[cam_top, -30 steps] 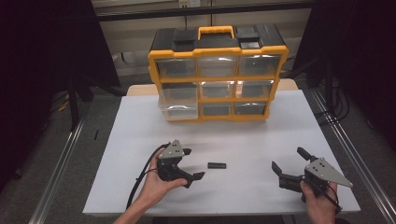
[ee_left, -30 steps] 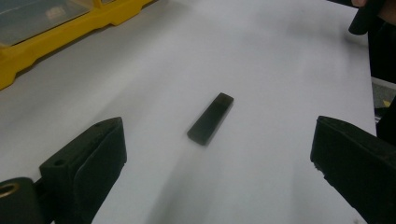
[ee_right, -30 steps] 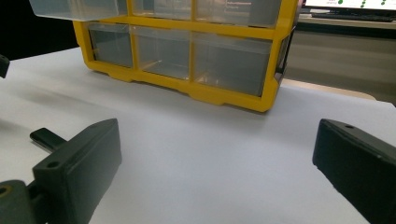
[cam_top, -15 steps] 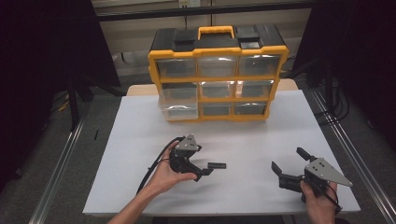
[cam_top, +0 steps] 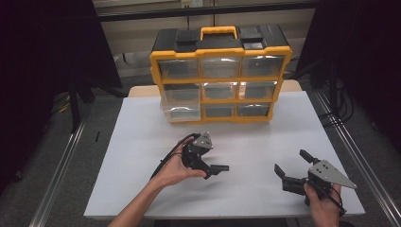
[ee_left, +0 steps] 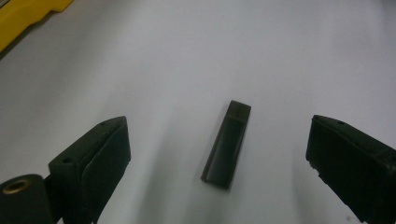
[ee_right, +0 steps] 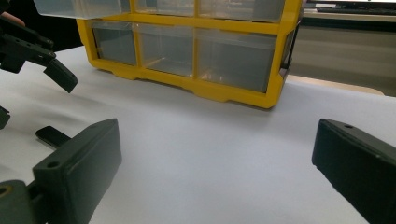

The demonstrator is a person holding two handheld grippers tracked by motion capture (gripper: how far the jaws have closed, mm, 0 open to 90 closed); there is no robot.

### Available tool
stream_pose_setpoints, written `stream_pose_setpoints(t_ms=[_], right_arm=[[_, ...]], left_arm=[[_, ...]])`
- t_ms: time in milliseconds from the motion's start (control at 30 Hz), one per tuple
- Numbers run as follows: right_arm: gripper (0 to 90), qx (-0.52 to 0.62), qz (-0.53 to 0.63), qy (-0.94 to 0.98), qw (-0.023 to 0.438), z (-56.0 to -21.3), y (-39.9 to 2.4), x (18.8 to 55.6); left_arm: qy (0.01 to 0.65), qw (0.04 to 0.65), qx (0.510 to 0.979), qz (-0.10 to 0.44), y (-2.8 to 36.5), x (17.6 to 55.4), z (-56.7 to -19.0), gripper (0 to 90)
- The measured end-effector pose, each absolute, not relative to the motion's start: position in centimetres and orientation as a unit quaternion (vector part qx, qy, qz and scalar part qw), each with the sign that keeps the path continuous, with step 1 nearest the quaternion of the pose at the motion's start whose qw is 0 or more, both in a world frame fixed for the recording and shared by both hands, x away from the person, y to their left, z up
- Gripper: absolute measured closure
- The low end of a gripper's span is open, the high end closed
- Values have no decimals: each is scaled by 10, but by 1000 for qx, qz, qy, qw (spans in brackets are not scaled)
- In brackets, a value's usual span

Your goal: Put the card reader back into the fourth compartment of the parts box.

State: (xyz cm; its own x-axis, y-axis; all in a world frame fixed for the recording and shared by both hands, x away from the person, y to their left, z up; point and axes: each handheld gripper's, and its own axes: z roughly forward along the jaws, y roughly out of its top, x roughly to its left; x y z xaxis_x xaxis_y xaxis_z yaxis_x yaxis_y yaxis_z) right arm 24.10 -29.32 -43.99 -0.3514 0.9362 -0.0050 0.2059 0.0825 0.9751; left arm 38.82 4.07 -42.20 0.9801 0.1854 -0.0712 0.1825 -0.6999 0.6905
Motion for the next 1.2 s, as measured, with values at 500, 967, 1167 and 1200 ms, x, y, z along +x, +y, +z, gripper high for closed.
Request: stream_pose_setpoints(t_ms=[500, 967, 1167, 1200], right_arm=[[15, 442, 512, 646, 354, -440, -293, 241], [15, 443, 510, 647, 353, -440, -293, 240], [16, 441, 512, 647, 352, -440, -293, 241], [16, 442, 511, 647, 353, -440, -293, 241]], left_arm=[[75, 317, 945, -12, 27, 395, -436, 209], [56, 292, 955, -6, 18, 392, -438, 413], [48, 284, 957, -12, 16, 391, -437, 491], [44, 280, 959, -11, 15, 390, -436, 511]])
